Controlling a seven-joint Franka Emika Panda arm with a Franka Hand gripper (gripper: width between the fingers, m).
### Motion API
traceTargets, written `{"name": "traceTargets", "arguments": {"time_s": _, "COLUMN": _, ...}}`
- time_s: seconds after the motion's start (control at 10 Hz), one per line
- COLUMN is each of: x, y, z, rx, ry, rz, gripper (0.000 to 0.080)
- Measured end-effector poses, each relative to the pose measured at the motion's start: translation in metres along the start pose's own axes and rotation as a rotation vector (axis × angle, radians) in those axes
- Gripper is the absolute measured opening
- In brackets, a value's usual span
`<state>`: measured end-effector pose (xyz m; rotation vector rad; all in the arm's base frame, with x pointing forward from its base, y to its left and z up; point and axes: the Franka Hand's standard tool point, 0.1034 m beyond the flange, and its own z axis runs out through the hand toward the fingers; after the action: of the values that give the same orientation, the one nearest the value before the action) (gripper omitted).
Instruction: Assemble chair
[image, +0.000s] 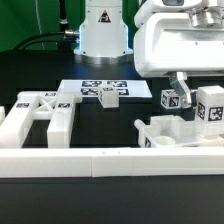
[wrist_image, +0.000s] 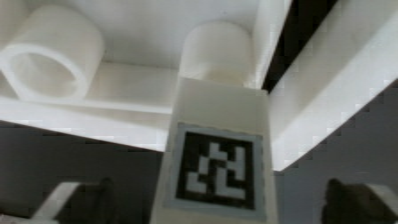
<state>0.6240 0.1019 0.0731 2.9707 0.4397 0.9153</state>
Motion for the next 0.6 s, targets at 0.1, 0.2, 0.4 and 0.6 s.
{"name": "traceTargets", "arguments": {"time_s": 0.1, "x": 0.004, "y": 0.005, "z": -0.004, "rx": -0.001, "ry": -0.007, "rz": -0.002, "gripper": 0.0636}}
{"name": "traceTargets", "arguments": {"time_s": 0.2, "x": 0.013, "y": 0.01, "z": -0.013, "rx": -0.002, "ry": -0.012, "rz": -0.005, "gripper": 0.0646}}
{"name": "traceTargets", "arguments": {"time_s": 0.4, "x": 0.027, "y": 0.014, "z": -0.028, "rx": 0.002, "ry": -0.025, "rz": -0.001, "gripper": 0.0648}}
{"name": "traceTargets", "arguments": {"time_s": 0.6, "x": 0.031, "y": 0.016, "z": -0.033, "rx": 0.003, "ry": -0.032, "rz": 0.0, "gripper": 0.0648}}
